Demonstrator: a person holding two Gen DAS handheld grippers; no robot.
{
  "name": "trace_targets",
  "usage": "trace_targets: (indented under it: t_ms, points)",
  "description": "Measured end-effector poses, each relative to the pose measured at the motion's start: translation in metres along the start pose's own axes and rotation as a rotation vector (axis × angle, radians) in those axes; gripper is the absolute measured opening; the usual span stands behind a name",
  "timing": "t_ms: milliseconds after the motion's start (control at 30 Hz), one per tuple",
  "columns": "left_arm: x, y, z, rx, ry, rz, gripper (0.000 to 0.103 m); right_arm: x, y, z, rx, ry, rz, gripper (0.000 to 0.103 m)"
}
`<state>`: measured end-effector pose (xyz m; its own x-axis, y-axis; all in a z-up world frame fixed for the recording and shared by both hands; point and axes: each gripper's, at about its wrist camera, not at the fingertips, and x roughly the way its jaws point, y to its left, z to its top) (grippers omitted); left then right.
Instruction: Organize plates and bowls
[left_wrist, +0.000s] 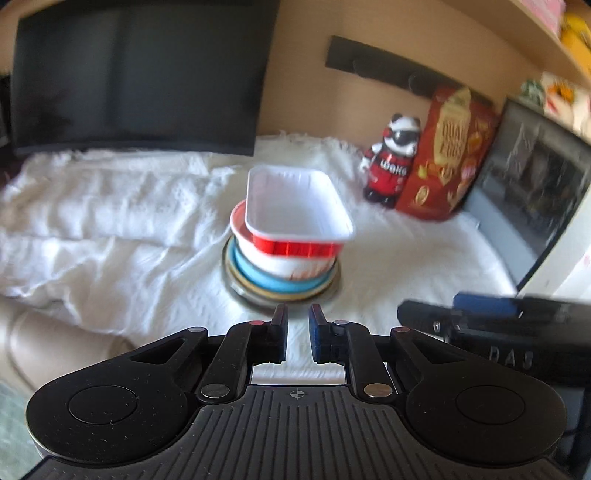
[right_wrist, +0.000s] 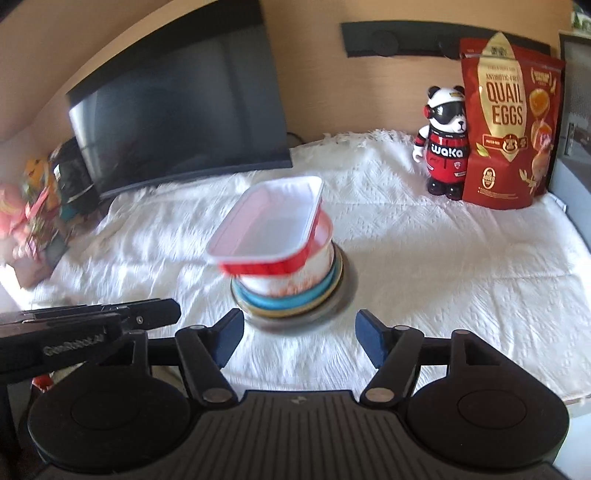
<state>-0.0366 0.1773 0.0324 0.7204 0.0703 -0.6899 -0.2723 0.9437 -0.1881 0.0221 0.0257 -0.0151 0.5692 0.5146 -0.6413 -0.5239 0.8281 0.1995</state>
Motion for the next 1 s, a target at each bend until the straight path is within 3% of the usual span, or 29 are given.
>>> trace_targets:
  t_ms: [133, 300, 1000]
  points:
    - [-0.012, -0.015, -0.022, -0.03, 0.043, 0.013, 0.015, -0.017, -0.004, -0.025, 0.012, 0.015, 0.017, 0.073]
    - [-0.028, -0.032, -0.034, -0.019, 0.027, 0.015, 0.015, -0.036, -0.007, -0.046, 0.0, 0.03, 0.0, 0.073]
    - [-0.052, -0.043, -0.045, -0.017, 0.008, 0.03, 0.015, -0.064, -0.01, -0.062, -0.008, 0.027, 0.005, 0.074]
